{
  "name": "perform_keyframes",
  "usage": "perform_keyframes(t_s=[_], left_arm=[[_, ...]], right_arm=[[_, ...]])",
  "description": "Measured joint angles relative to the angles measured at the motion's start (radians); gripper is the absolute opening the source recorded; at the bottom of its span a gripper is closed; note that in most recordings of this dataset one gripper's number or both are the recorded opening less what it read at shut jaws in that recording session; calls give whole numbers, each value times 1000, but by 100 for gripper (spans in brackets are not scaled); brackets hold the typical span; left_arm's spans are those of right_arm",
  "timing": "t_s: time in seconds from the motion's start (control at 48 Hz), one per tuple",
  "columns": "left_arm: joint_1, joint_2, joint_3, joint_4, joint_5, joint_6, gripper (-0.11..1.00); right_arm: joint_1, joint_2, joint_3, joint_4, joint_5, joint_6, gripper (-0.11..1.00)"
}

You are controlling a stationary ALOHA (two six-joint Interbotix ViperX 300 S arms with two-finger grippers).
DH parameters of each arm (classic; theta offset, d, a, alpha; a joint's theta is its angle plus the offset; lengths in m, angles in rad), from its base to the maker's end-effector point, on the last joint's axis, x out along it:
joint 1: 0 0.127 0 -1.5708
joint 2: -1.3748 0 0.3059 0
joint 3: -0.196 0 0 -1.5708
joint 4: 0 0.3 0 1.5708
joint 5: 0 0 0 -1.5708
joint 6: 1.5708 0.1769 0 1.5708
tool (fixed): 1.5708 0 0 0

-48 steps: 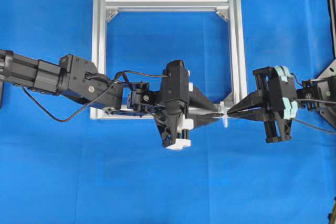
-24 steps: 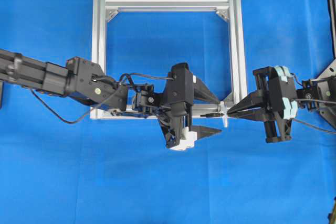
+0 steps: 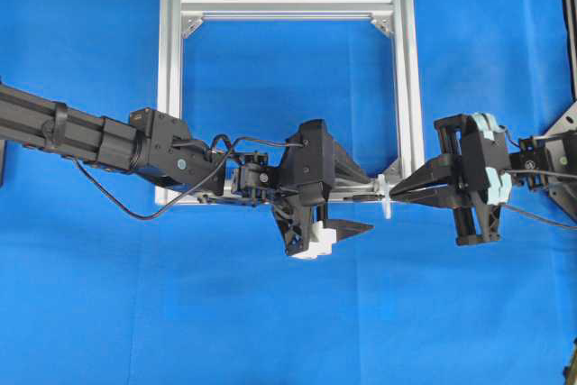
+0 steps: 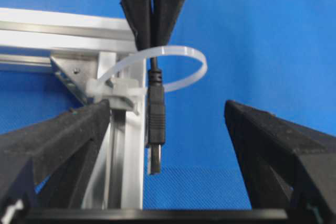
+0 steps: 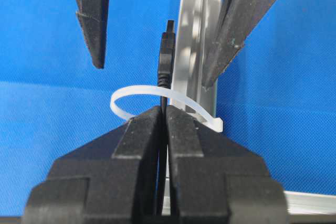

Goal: Insert the wire through the string loop located on the right side.
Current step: 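Close the left gripper on the USB plug beyond the loop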

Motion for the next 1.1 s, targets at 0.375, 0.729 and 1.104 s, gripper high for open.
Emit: perform_keyframes(t_s=[0.375,0.729,1.104], left_arm=[[2,0,0,-2,-2,-2,85],[2,2,0,-2,0,-5,28],[6,2,0,-2,0,2,8]], right_arm=[[0,0,0,0,0,0,-4],[-2,0,0,0,0,0,-4],[0,0,0,-11,0,0,-4]])
